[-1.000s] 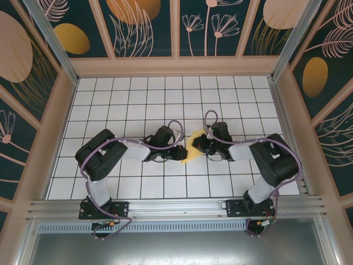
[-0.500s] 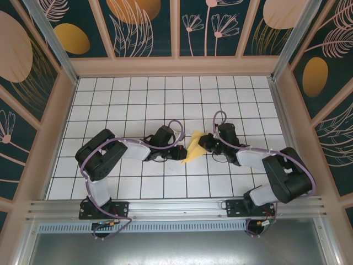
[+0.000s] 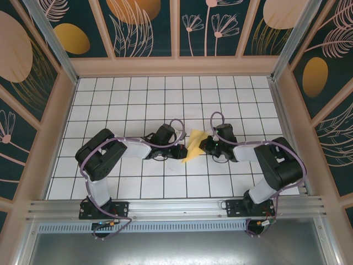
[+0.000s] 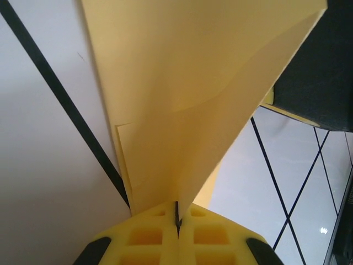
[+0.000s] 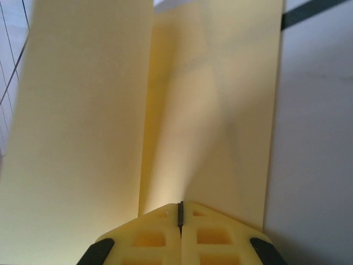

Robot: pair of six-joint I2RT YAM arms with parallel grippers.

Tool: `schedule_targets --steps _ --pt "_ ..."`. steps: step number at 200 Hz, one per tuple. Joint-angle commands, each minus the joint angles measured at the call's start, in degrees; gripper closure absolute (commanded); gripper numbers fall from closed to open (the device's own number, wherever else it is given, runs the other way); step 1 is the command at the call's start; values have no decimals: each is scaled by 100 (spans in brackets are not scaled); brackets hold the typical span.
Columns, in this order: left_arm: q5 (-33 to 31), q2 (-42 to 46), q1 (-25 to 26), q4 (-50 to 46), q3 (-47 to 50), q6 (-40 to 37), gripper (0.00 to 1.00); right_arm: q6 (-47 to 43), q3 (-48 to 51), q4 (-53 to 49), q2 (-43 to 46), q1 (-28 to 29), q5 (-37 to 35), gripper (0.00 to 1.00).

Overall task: Fold a paper plane with a square sheet of paper (pick it up from the middle)
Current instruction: Fourth fold the wing at the center of the table.

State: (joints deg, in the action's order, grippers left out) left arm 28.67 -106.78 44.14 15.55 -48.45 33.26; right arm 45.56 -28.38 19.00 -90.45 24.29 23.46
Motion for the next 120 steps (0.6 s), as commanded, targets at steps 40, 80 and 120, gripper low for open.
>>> schedule_targets --steps 40,80,120 --pt "-103 -170 -39 -452 -227 -54 97 -376 -44 -549 -126 -18 -286 100" --pt "43 -277 -46 -162 -113 289 98 -665 -141 -722 253 -31 -326 99" --pt "235 -396 -154 -43 -70 528 99 -420 391 159 1083 -11 341 95"
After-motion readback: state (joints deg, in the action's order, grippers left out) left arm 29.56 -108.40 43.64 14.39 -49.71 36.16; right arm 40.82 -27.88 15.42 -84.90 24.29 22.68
